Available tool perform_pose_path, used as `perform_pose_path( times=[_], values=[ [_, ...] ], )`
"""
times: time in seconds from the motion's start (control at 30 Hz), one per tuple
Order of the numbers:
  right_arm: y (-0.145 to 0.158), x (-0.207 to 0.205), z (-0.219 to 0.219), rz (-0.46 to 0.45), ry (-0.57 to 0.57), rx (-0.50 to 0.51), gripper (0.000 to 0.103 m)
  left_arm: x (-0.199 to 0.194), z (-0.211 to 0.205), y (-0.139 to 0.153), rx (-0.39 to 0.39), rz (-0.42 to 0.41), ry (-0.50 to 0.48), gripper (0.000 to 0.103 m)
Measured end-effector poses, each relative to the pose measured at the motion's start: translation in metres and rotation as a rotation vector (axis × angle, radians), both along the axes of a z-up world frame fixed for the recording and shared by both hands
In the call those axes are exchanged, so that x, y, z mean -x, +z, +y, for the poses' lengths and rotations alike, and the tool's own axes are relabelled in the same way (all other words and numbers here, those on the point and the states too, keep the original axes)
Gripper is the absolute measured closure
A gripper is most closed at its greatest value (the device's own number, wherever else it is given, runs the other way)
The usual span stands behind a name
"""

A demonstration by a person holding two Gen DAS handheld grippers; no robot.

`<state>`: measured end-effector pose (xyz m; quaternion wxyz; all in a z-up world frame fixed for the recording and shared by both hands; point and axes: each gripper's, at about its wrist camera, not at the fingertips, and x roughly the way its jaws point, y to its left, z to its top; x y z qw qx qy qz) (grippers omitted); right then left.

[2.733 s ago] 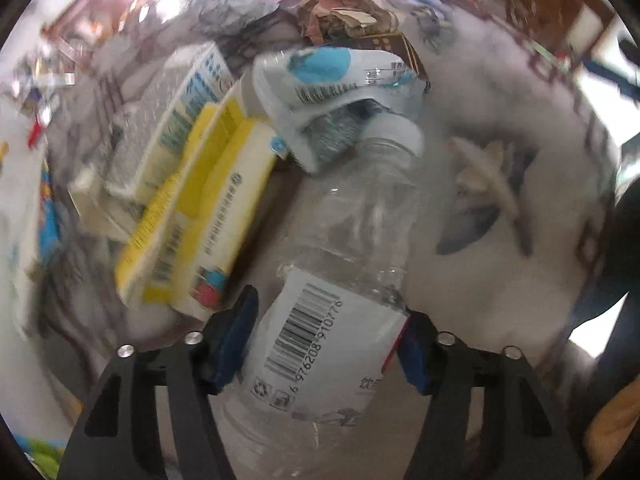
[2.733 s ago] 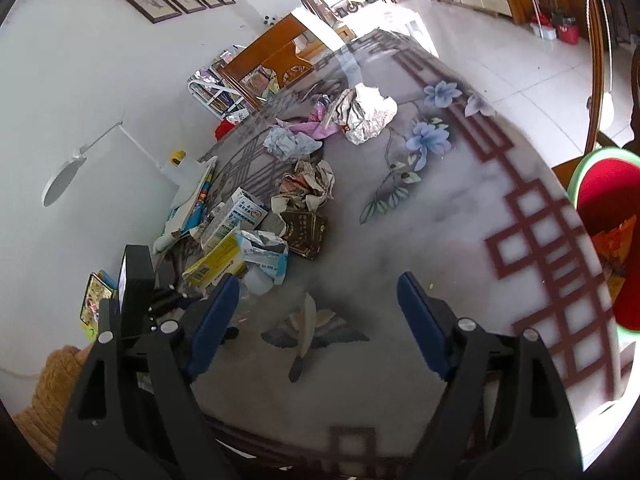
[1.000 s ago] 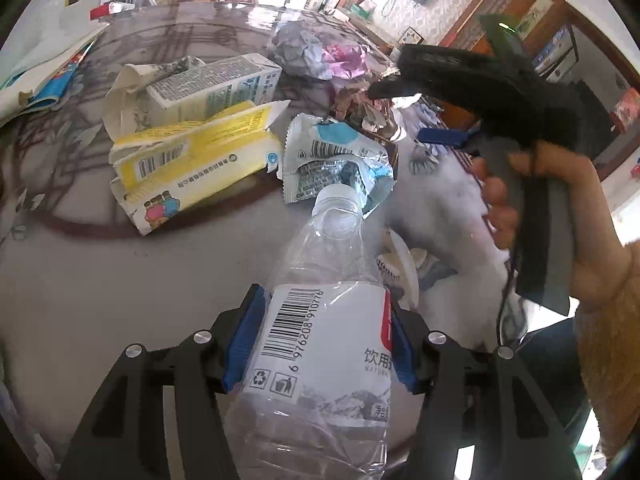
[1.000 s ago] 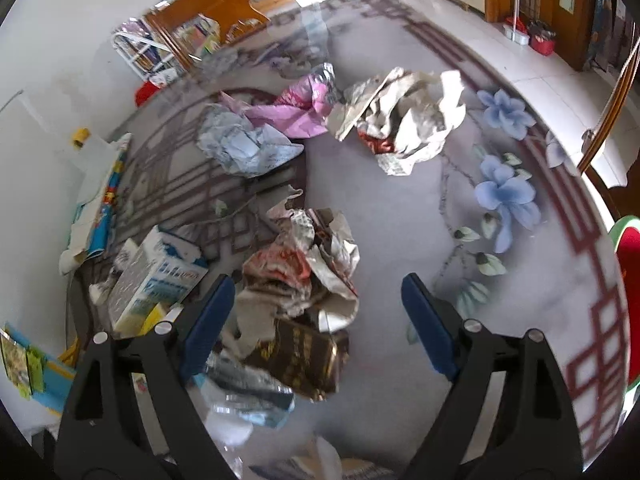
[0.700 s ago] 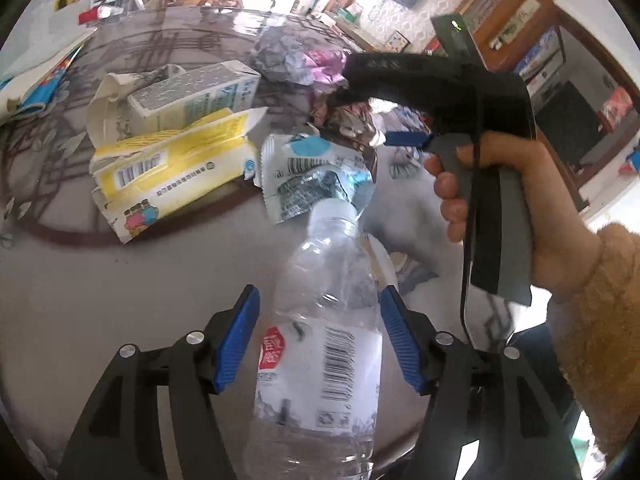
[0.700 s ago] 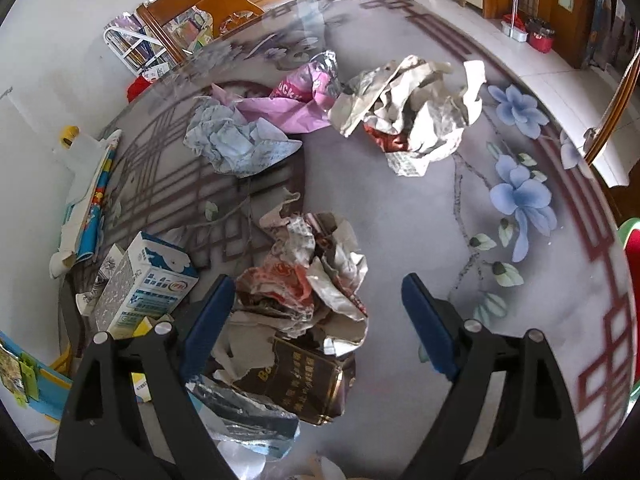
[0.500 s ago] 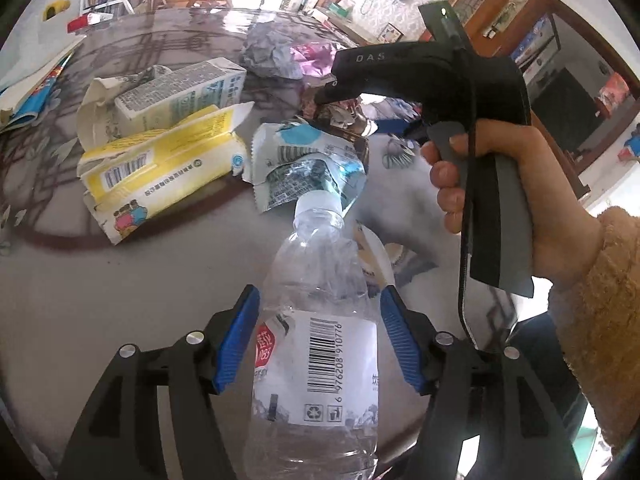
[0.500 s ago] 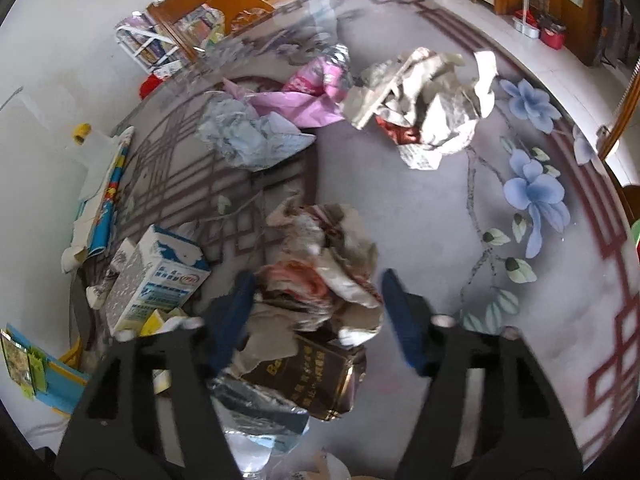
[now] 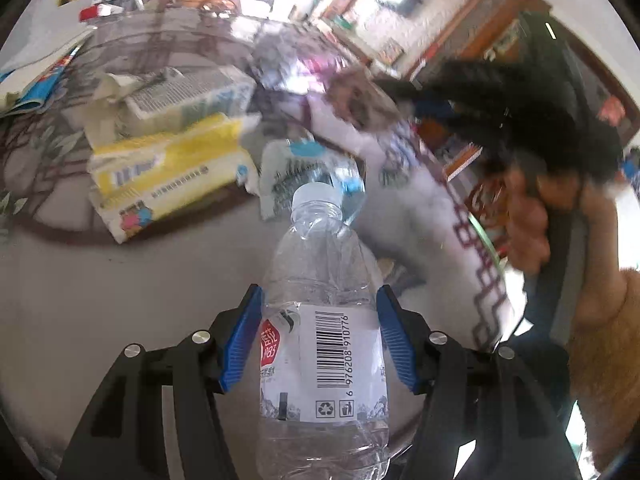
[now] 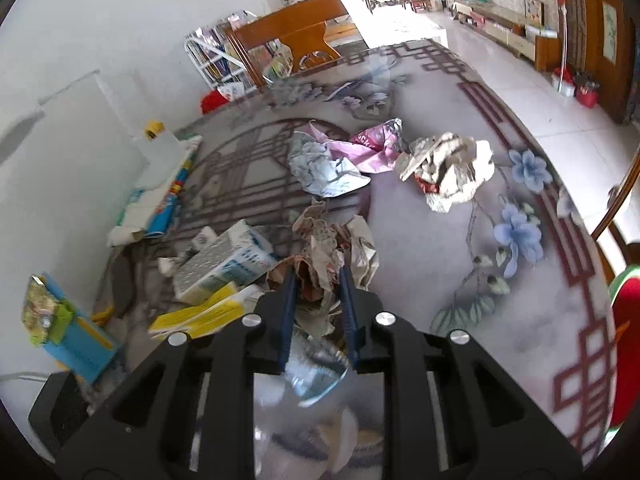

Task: Collect trash
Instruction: 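Grasp the crumpled paper pile with the right gripper while the left holds the bottle, then carry the bottle and crumpled paper toward the red bucket with both grippers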

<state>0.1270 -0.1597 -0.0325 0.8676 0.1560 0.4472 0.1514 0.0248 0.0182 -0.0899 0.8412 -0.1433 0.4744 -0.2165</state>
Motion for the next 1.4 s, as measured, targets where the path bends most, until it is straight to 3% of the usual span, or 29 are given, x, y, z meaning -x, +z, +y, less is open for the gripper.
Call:
perform_pose_path(
  times=[0.33,0.53,0.73,0.87,1.2,1.4],
  values=[
    [0.020,0.069,-0.020,-0.082,0.016,0.028,0.082,0.016,0.013,0.035,0.026,-0.215,0.087,0.048],
    [0.027,0.103,-0.029,-0.135,0.024,0.084,0.082,0.027,0.007,0.049,-0.105,-0.335,0.122,0.048],
    [0.024,0.123,-0.056,-0.137,-0.020,0.054,0.082,0.031,-0.001,0.058,-0.135,-0.345,0.116,0.048],
    [0.023,0.133,-0.079,-0.143,-0.066,0.040,0.082,0.037,-0.021,0.062,-0.105,-0.331,0.097,0.048],
    [0.037,0.153,-0.148,-0.202,-0.194,-0.027,0.082,0.021,-0.104,0.091,-0.007,-0.334,-0.032,0.048],
    [0.042,0.164,-0.189,-0.222,-0.272,-0.027,0.082,0.015,-0.159,0.101,-0.006,-0.355,-0.113,0.047]
  ],
)
